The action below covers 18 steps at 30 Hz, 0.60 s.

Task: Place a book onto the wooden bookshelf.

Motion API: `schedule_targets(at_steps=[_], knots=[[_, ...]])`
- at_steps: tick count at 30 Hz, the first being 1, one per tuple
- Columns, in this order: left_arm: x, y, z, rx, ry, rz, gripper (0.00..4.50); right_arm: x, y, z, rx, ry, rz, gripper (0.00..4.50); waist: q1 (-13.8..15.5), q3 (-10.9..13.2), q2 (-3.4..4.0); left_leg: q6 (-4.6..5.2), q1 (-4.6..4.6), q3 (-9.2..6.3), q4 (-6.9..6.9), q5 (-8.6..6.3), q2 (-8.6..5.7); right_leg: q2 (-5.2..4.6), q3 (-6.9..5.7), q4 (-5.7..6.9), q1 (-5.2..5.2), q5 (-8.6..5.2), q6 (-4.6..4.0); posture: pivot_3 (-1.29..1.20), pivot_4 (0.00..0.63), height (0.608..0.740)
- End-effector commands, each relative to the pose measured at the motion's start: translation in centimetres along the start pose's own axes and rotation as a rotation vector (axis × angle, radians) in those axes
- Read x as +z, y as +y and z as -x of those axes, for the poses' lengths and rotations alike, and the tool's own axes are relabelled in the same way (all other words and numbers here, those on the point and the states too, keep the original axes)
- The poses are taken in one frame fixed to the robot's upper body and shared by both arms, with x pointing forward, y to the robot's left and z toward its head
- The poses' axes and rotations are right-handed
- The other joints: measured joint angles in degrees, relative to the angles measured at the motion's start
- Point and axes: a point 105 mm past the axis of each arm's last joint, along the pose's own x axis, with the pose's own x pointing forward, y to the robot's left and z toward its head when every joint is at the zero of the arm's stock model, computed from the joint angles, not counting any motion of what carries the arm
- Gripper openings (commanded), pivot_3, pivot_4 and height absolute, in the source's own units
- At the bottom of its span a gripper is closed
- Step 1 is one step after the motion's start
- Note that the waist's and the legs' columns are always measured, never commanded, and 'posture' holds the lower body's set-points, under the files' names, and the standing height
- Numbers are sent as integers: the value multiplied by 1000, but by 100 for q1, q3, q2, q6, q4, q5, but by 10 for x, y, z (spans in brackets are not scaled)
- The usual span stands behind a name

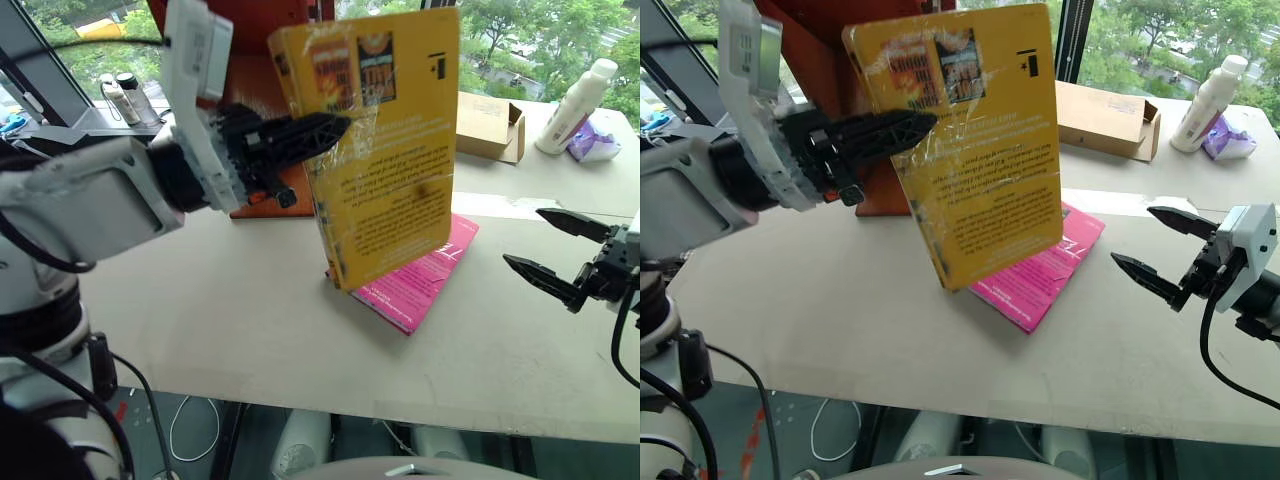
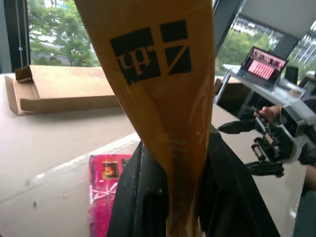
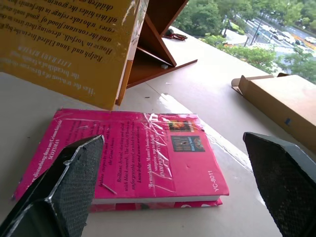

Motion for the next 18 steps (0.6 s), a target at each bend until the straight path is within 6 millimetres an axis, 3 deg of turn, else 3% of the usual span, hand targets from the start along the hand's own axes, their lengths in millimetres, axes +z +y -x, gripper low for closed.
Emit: schedule_targets(at_steps=[1, 3, 11, 15, 18], knots=[[24, 3, -7, 6, -46, -322, 224, 8, -4, -1, -9, -37, 36, 4500, 0, 3, -2, -1, 1, 1, -2, 1, -1, 2, 1, 1, 0, 0, 0, 0, 150, 740], [36, -2, -12, -41, -79, -494, 224, 8, -6, -3, -13, -47, 38, 4500, -3, 5, 1, -5, 1, 5, -7, 2, 0, 7, 0, -2, -2, 0, 0, 0, 150, 740], [62, 4, -20, -126, -161, -898, 224, 5, -10, -13, -3, -80, 44, 4500, -57, 14, 10, -5, -9, 13, -11, 3, 17, 7, 9, -2, -19, 4, 8, 0, 150, 740], [61, 14, -21, -120, -97, -1090, 224, 7, -10, -14, 3, -98, 52, 4500, -103, 19, 9, 3, -12, 16, -10, -1, 18, 7, 11, -2, -20, 9, 17, 0, 150, 740], [61, 33, -19, -58, 33, -1208, 224, 12, -10, -15, 9, -126, 53, 4500, -127, 23, 7, 7, -13, 16, -10, -3, 20, 8, 11, -2, -21, 12, 25, 0, 150, 740]])
